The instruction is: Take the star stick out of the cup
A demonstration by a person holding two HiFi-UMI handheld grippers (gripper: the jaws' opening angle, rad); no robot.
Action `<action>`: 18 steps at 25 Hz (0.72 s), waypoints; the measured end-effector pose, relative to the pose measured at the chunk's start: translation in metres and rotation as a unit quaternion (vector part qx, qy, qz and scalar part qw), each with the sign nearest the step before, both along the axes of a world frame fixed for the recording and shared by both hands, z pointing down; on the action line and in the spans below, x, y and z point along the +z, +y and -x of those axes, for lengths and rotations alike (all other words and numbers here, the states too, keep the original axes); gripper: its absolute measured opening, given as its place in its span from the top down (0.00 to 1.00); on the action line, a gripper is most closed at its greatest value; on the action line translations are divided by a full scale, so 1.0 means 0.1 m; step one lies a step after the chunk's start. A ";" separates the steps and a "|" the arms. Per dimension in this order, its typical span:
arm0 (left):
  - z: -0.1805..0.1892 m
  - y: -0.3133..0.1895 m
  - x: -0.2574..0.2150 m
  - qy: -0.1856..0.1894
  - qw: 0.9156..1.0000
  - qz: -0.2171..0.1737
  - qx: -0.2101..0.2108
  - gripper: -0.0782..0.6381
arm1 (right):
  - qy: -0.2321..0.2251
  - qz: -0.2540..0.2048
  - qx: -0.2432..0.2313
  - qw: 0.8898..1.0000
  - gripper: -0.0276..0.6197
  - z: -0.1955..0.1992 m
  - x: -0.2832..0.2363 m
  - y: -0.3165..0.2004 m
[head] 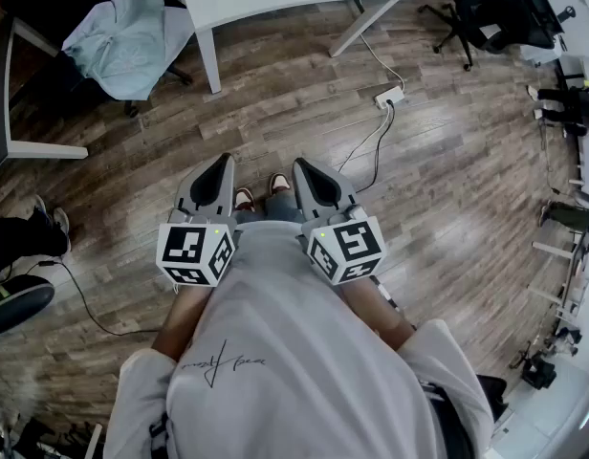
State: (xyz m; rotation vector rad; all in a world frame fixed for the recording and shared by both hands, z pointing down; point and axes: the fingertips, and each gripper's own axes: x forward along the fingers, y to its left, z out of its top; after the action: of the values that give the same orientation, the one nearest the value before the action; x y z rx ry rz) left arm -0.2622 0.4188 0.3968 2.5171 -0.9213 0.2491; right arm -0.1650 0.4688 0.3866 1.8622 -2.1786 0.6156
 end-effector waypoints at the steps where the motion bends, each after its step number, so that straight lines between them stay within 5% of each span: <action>1: 0.01 -0.01 -0.02 -0.001 1.000 -0.002 0.000 0.89 | 0.001 -0.001 0.000 1.000 0.95 -0.01 -0.02 -0.02; 10: 0.05 -0.09 -0.09 0.011 1.000 -0.009 -0.018 0.89 | 0.018 0.004 -0.012 1.000 0.95 -0.27 -0.09 -0.07; 18: -0.09 -0.30 -0.06 -0.001 1.000 0.001 -0.025 0.89 | -0.020 -0.025 -0.041 0.999 0.95 -0.58 -0.23 -0.33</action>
State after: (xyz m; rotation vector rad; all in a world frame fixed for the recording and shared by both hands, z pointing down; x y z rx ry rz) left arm -0.2532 0.3892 0.3910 2.4896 -0.9817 0.2356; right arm -0.1074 0.4359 0.3632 1.7889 -2.3037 0.5920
